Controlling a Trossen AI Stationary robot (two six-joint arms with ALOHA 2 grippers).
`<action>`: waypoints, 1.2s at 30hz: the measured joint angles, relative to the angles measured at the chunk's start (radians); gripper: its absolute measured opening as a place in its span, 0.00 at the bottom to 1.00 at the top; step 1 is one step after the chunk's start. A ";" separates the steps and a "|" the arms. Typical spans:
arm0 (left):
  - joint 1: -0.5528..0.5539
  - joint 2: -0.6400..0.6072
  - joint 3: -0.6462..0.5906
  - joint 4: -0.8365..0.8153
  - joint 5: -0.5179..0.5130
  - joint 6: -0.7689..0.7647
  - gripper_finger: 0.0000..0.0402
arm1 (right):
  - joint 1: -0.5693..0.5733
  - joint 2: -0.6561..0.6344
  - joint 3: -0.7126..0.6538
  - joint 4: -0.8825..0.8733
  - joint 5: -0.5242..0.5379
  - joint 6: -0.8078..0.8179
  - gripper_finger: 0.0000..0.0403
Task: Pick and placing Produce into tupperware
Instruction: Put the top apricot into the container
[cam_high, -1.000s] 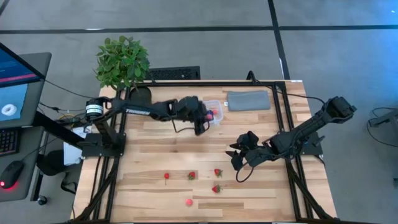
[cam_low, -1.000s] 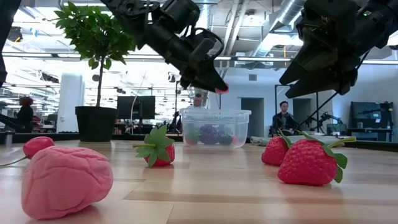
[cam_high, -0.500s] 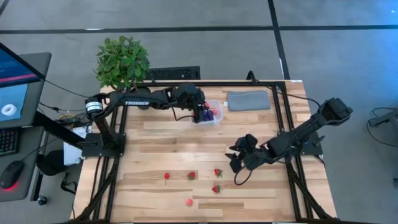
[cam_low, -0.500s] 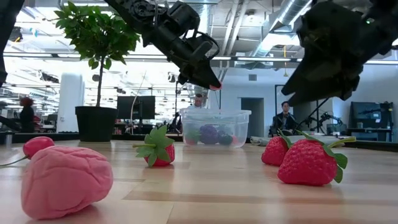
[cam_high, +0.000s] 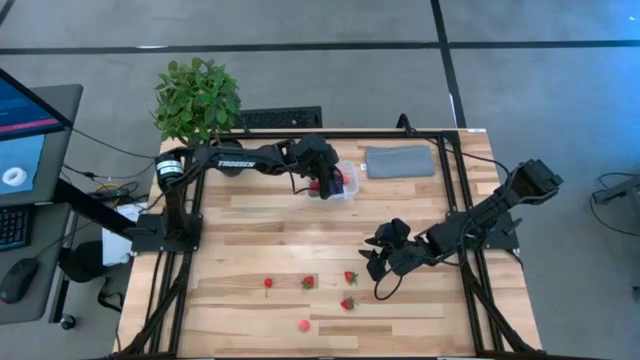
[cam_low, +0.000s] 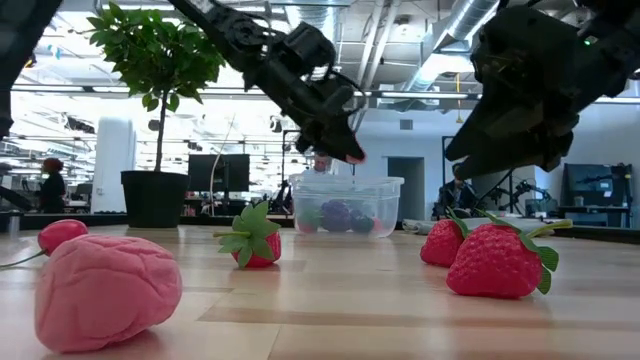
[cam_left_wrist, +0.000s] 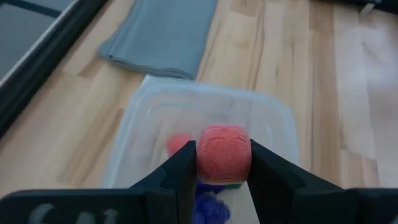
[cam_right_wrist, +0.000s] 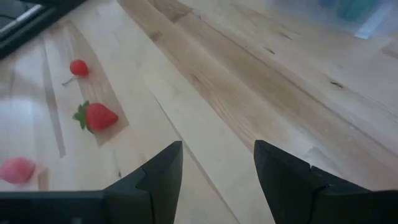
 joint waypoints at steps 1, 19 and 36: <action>0.000 0.017 0.024 -0.024 0.004 0.000 0.28 | 0.002 0.000 0.000 0.002 0.000 0.000 0.55; 0.006 0.170 0.224 -0.216 0.048 0.086 0.28 | 0.042 -0.001 0.000 -0.001 0.025 0.045 0.55; 0.015 0.169 0.223 -0.229 0.048 0.079 0.41 | 0.039 -0.001 0.000 -0.002 0.030 0.035 0.55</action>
